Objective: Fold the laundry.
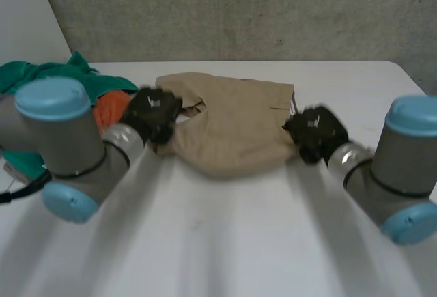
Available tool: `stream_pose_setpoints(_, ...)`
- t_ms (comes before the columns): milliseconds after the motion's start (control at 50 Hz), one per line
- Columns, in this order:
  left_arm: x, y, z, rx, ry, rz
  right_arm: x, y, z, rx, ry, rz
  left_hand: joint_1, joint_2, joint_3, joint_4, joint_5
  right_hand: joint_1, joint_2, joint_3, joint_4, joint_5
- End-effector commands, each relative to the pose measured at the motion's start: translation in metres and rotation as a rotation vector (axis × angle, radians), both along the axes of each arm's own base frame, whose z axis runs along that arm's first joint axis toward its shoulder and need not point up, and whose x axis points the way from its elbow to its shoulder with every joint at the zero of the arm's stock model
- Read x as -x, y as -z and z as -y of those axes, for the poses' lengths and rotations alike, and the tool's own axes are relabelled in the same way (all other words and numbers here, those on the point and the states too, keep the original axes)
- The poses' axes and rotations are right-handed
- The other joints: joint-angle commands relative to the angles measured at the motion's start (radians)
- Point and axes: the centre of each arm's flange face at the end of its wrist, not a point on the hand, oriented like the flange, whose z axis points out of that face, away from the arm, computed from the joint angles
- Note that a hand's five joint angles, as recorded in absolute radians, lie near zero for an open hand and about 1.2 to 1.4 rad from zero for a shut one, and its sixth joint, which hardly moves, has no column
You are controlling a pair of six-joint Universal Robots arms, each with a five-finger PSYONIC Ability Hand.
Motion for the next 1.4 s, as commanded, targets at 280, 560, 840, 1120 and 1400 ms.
stream_pose_setpoints(280,-0.03,-0.024,-0.041,-0.065,-0.099,0.115,0.025,-0.036,-0.022,-0.076,0.055,0.011,-0.553,-0.605,-0.597,-0.604,-0.578,-0.648,-0.713,-0.724,-0.726,-0.713)
stream_pose_setpoints(560,-0.043,0.006,-0.06,-0.208,-0.079,0.165,0.03,-0.015,-0.015,-0.063,-0.068,-0.135,-0.447,-0.5,-0.492,-0.498,-0.472,-0.64,-0.704,-0.715,-0.717,-0.705)
stream_pose_setpoints(840,-0.032,0.038,-0.051,-0.229,-0.044,0.179,0.012,0.024,-0.004,-0.019,-0.123,-0.128,-0.55,-0.602,-0.594,-0.601,-0.575,-0.447,-0.511,-0.522,-0.524,-0.512)
stream_pose_setpoints(1120,-0.013,0.052,-0.034,-0.141,-0.025,0.288,0.019,0.015,0.006,-0.045,0.011,-0.073,-0.334,-0.386,-0.378,-0.385,-0.358,0.277,0.212,0.201,0.199,0.212)
stream_pose_setpoints(1400,-0.014,0.037,-0.04,-0.123,-0.013,0.288,0.032,-0.007,-0.025,-0.207,0.059,-0.098,0.251,0.199,0.207,0.2,0.226,0.277,0.212,0.201,0.199,0.212)
